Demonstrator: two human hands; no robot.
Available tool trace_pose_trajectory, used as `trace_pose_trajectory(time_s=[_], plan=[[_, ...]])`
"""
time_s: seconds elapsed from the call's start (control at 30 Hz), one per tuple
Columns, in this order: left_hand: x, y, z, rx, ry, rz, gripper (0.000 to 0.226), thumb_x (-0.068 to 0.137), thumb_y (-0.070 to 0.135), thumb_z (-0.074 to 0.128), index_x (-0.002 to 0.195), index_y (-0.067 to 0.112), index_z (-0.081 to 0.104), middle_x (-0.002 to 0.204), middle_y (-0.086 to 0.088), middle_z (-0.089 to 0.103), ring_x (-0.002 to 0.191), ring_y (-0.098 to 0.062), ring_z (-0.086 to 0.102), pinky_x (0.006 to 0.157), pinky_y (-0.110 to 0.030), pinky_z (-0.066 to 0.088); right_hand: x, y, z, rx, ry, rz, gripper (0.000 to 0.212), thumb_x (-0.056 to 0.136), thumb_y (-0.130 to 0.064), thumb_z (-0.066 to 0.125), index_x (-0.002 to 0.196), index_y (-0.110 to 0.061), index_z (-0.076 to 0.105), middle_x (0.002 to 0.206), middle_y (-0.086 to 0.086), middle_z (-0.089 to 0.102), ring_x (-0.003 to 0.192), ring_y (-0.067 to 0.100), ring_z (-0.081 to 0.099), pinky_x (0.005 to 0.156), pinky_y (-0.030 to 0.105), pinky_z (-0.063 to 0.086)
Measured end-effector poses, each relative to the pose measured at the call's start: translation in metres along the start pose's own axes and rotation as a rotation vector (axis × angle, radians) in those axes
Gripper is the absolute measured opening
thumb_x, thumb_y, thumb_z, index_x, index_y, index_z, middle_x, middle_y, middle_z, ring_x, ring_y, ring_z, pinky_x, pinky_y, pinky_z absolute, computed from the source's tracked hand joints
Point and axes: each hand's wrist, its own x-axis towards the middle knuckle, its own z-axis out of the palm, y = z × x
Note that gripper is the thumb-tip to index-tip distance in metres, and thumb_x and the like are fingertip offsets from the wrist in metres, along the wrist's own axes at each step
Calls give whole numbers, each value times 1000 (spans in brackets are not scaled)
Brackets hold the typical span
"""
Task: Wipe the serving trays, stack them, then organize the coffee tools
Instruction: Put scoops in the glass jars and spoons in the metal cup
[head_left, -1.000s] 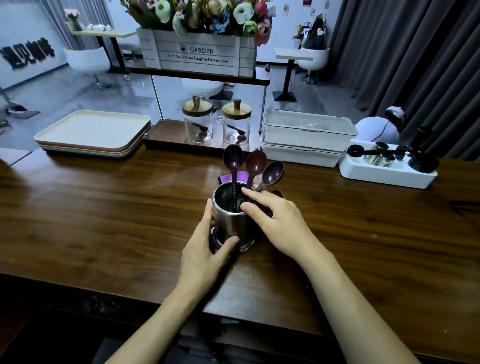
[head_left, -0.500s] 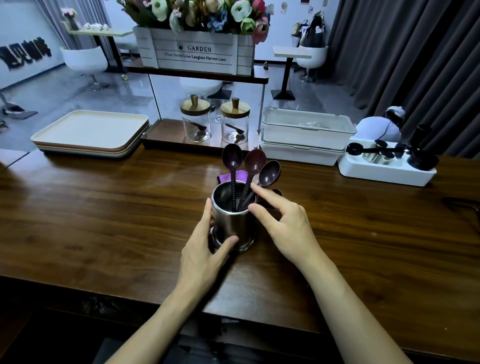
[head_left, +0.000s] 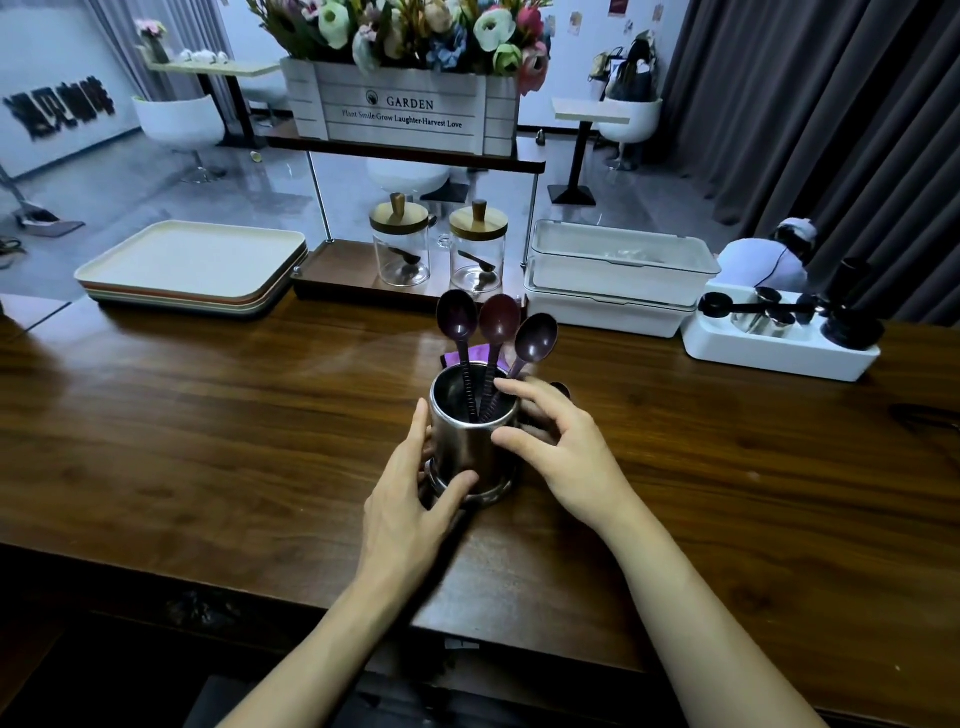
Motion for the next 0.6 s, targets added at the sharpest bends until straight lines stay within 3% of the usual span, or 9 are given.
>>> trace_pose_trajectory(time_s=[0.17, 0.27, 0.37, 0.47, 0.53, 0.6], plan=[[2, -1, 1, -10, 5, 32, 90, 86, 58, 69, 159, 50, 15, 134, 23, 57, 121, 5, 57, 101, -31, 51, 0, 0, -9, 82, 2, 21, 51, 91, -6, 70, 136, -28, 59, 136, -13, 61, 128, -2, 53, 98, 14, 47], [4, -3, 1, -28, 7, 36, 95, 83, 66, 68, 159, 50, 14, 137, 23, 54, 126, 5, 53, 102, -26, 48, 0, 4, -10, 155, -6, 11, 54, 92, -3, 68, 140, -24, 55, 141, -9, 59, 131, 5, 54, 104, 19, 46], [8, -2, 1, -83, 8, 19, 100, 80, 63, 75, 158, 52, 14, 147, 19, 52, 132, 8, 48, 109, -23, 42, -1, 11, -18, 202, 140, 32, 44, 94, 0, 64, 135, -17, 62, 130, -5, 68, 122, 8, 62, 104, 27, 49], [11, 0, 1, -89, -39, 21, 106, 72, 72, 75, 155, 59, 10, 151, 21, 49, 134, 5, 48, 111, -25, 40, -6, 25, -36, -45, 322, 100, 37, 96, -7, 63, 124, -30, 69, 115, -16, 72, 110, -5, 64, 102, 24, 50], [12, 0, 2, -74, -61, 21, 107, 71, 71, 74, 154, 61, 8, 151, 24, 47, 135, 3, 49, 112, -27, 40, -10, 33, -47, -289, 318, 192, 36, 96, -16, 63, 122, -40, 68, 113, -24, 67, 105, -8, 61, 97, 19, 48], [13, -2, 3, -65, -75, 17, 106, 75, 62, 78, 154, 61, 7, 148, 28, 46, 136, 2, 49, 113, -29, 40, -12, 37, -51, -425, 271, 277, 33, 96, -22, 63, 123, -40, 68, 112, -18, 66, 102, 1, 58, 90, 24, 46]])
